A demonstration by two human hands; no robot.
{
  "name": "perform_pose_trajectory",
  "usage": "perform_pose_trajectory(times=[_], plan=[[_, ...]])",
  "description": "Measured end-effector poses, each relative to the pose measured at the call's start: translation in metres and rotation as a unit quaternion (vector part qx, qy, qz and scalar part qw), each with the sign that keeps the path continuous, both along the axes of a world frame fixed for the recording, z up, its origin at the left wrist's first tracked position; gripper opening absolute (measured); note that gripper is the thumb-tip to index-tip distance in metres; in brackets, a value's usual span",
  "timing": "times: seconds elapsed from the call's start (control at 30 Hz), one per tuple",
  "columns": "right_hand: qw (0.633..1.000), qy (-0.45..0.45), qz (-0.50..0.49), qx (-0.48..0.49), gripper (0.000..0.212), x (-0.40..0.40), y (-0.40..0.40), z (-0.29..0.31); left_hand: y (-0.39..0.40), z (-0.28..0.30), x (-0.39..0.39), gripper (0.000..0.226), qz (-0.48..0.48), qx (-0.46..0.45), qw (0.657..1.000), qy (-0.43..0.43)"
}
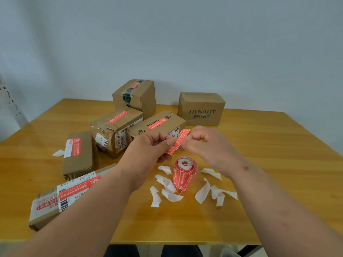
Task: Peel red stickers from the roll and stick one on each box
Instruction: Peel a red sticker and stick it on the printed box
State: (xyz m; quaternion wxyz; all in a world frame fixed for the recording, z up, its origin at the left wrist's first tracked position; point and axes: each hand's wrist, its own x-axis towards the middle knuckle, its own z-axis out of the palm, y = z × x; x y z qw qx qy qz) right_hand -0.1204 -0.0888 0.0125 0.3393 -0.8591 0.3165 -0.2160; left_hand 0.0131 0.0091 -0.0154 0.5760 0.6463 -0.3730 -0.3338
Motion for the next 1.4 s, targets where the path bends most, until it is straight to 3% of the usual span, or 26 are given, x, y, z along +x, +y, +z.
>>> perform_pose_trajectory(times=[0.13,0.23,0.43,0.73,0.87,0.93,1.07,1.2,1.4], plan=[[0.996,0.005,-0.072,0.043,0.052,0.003,-0.002,-0.001,0.002,0.002,0.002,0.026,-0.018,0.006,1.000,-0.002],[0.995,-0.017,-0.074,0.065,0.043,0.003,-0.004,-0.004,0.004,0.004,0.002,0.024,-0.044,-0.002,0.999,0.012],[0.993,-0.042,-0.085,0.068,0.039,0.000,-0.009,-0.006,0.006,0.003,0.008,0.028,-0.062,0.010,0.989,0.130],[0.995,-0.022,-0.083,0.051,0.041,0.001,-0.012,-0.011,0.005,0.001,0.008,0.031,-0.068,0.014,0.991,0.118],[0.991,-0.018,-0.133,-0.016,0.025,0.006,-0.011,-0.014,0.003,0.002,0.008,0.033,-0.050,0.010,0.991,0.124],[0.981,-0.047,-0.173,-0.069,0.031,0.007,-0.007,-0.013,0.002,0.001,0.009,0.033,-0.022,0.001,0.992,0.121],[0.982,-0.029,-0.081,-0.166,0.015,0.006,0.000,-0.009,-0.002,0.000,0.010,0.032,0.036,-0.016,0.995,0.093],[0.986,0.048,0.011,-0.162,0.011,0.011,0.003,-0.011,-0.002,0.003,0.007,0.032,0.040,-0.030,0.996,0.069],[0.989,0.056,0.020,-0.137,0.016,0.012,0.005,-0.011,-0.001,0.003,0.008,0.027,0.035,-0.017,0.998,0.043]])
